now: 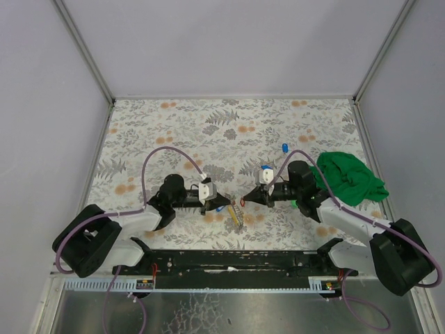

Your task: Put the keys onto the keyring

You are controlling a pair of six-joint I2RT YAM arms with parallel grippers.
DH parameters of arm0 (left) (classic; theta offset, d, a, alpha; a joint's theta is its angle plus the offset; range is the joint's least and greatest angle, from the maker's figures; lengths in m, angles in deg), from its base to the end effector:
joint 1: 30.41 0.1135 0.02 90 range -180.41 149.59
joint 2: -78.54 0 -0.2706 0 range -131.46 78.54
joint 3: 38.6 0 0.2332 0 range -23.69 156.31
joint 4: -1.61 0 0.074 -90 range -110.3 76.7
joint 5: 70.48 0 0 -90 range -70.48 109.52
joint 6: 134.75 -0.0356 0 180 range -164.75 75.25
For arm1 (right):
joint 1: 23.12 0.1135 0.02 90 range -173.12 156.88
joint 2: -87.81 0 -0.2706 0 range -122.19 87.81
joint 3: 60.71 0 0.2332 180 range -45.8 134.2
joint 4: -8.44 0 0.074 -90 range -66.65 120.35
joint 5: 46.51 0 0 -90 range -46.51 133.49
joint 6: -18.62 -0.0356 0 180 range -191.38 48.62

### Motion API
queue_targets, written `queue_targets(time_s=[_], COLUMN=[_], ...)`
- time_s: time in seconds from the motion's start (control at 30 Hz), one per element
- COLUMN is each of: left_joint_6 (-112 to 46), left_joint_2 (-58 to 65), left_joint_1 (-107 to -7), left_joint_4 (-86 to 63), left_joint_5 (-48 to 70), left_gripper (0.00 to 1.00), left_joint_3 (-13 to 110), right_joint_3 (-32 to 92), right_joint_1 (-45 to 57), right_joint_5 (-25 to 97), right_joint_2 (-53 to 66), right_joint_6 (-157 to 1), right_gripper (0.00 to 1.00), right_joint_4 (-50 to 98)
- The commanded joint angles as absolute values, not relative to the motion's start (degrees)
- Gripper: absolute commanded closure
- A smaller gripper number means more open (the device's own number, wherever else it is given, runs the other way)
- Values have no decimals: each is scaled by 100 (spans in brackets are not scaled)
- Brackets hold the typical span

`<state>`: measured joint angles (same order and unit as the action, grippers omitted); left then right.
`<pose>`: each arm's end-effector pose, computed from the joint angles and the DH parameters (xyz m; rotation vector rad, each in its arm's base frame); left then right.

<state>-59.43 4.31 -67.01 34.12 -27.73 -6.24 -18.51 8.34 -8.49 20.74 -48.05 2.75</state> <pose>0.1586 -0.1504 0.2023 1.2830 1.2388 -0.9878 0.1703 0.1370 0.2331 -1.3639 1.2938 0.9533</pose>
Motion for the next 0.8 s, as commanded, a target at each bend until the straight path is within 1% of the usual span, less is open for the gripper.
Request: queue_targets(time_s=[0.0,0.1,0.47,0.77], left_joint_6=[-6354,-6462,-6636,-6513], left_joint_2=[376,348,283,305], left_joint_1=[-6723,-6723,-6890,-6911], left_joint_4=[3283,3106,2894,3054], left_joint_5=[-3034,-3066,-2859,-2831], left_gripper=[100,100,100,100], left_joint_3=[-484,-421,-385,-440], right_joint_3=[-2151,-2386,-2577,-2550], right_joint_1=[975,1158,1603,1786], right_joint_5=[-1275,-1150,-324,-122], right_joint_2=[2386,2451,2361,2252], right_joint_6=[-4484,-4387,-3882,-3695], right_gripper=[100,100,100,100], right_joint_4=[-773,-1171,-1101,-996])
